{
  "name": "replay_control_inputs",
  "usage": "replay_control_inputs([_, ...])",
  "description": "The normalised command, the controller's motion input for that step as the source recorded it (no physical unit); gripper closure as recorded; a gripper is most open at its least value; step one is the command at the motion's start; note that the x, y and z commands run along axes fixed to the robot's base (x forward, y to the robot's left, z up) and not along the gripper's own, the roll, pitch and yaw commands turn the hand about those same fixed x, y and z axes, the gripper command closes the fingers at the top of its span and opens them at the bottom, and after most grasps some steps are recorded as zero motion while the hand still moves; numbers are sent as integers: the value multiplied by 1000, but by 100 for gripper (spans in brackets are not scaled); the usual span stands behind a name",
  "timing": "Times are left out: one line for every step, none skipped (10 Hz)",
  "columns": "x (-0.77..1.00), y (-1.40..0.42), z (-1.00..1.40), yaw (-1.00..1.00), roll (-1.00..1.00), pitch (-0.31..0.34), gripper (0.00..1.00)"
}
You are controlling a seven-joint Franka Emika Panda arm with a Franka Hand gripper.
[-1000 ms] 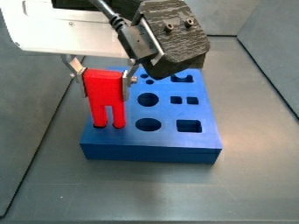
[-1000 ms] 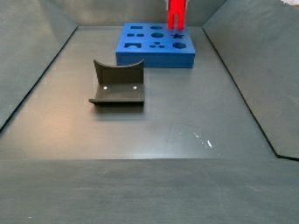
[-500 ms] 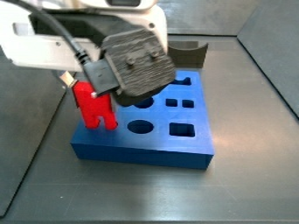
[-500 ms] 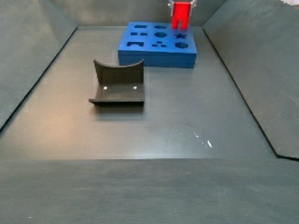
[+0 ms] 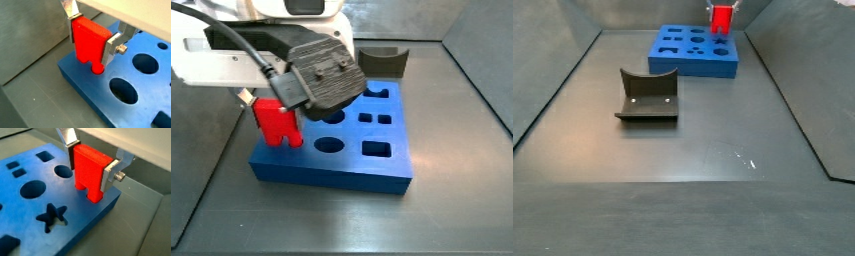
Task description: Insert the square-circle object.
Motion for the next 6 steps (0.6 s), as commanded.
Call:
replay_control_inputs([54,-49,-1000,123,70,-64,100])
replay_control_inputs([46,-51,-1000,29,134,-49,100])
replay_control_inputs([0,-14,-800,0,21,-194,100])
replay_control_inputs([0,0,-506,0,-7,-224,100])
replay_control_inputs([31,37,-449,0,-101,-149,100])
replay_control_inputs([0,-114,-57,37,84,-49,100])
